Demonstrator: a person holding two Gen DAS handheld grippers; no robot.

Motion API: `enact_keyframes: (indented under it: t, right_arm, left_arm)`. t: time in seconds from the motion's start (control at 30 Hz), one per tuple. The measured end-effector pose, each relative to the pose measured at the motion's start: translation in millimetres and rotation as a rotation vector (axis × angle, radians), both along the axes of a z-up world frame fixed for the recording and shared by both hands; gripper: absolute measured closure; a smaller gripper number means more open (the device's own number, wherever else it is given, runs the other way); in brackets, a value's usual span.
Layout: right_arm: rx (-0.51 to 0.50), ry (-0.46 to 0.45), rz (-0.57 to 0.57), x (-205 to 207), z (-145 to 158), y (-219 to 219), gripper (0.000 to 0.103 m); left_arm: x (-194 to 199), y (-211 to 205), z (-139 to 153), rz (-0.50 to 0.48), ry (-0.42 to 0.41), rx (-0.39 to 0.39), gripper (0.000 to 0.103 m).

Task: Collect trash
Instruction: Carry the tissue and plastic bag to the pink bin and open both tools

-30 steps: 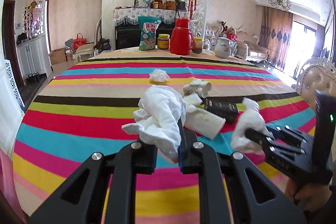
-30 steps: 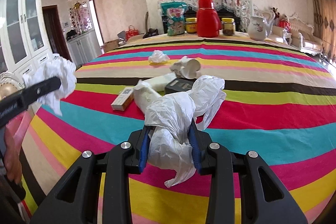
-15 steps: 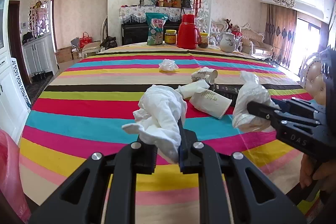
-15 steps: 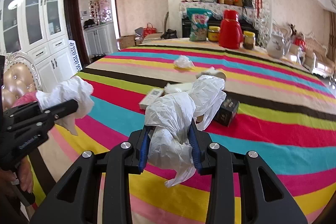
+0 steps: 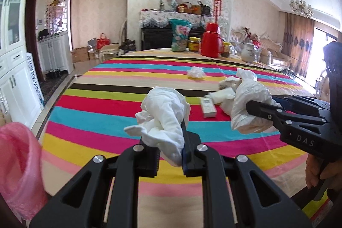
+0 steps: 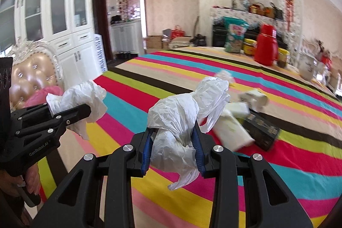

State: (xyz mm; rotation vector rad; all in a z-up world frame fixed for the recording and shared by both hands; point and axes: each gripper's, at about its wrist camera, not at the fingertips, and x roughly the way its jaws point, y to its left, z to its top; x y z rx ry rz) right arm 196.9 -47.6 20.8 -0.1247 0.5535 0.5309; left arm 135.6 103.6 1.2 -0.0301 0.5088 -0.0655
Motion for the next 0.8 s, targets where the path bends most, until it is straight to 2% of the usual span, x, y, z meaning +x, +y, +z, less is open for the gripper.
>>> enact_keyframes:
  t: [0.33,0.8]
  right_arm:
    - [-0.001,-0.008,0.191,-8,5,91,0.069]
    - [-0.002,-0.012,0.464,-30,8,224,0.069]
  left_arm:
    - [-43,77,5,0.171,-0.010,0.024,0.088]
    - [-107,195,16,0.436,-0.023,0.018,0.088]
